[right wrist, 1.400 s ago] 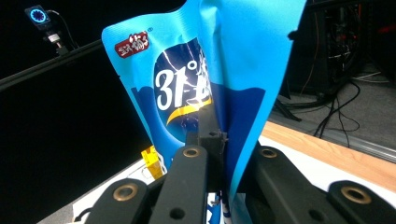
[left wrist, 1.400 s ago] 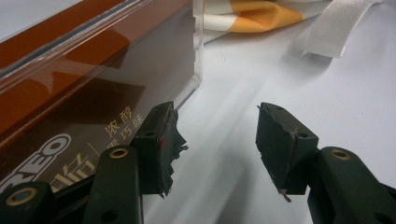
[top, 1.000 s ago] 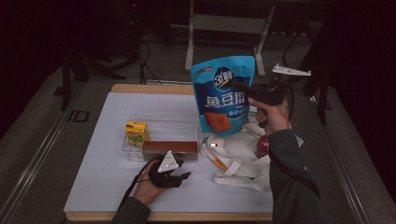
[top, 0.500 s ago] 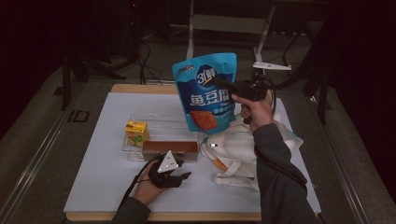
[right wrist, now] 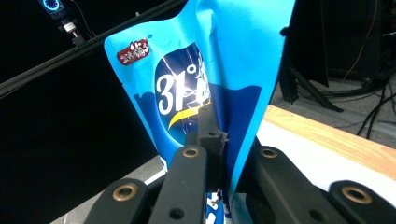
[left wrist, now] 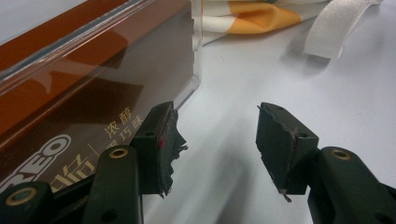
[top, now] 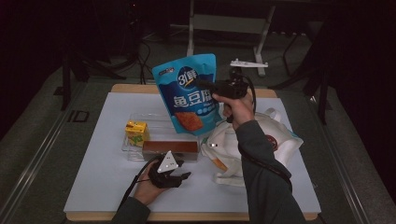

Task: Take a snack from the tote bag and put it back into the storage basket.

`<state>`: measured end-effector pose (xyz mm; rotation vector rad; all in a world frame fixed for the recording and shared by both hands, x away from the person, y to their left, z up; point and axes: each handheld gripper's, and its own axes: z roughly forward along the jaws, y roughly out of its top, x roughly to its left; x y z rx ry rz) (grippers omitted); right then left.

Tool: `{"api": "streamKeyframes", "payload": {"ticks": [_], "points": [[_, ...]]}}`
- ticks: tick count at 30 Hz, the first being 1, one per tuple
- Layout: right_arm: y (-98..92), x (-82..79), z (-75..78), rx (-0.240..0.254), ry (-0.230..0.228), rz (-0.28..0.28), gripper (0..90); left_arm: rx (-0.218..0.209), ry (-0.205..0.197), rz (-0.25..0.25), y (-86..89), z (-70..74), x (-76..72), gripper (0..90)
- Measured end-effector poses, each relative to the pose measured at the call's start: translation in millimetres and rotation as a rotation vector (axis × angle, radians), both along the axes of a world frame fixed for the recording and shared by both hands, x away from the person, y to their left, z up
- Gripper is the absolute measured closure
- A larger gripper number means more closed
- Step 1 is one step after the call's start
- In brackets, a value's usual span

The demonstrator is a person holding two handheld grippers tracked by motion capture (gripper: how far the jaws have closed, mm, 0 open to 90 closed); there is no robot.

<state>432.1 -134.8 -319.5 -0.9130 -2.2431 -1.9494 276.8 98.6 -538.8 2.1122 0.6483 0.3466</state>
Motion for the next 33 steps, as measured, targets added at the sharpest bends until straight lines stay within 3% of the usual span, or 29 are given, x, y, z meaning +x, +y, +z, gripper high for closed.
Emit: {"api": "streamKeyframes", "payload": {"ticks": [11, 18, 33], "points": [[28.7, 3.7, -11.2, -0.012, 0.037, 0.012, 87.7, -0.001, 0.002, -0.001, 0.3, 0.1, 0.3, 47.4], [52.2, 11.8, -27.1, -0.018, 0.077, -0.001, 86.9, -0.001, -0.001, -0.003, 0.4, 0.1, 0.0, 47.4], [73.7, 19.0, -54.8, -0.009, 0.15, -0.056, 86.4, -0.008, -0.004, -0.002, 0.4, 0.0, -0.4, 47.4]]}}
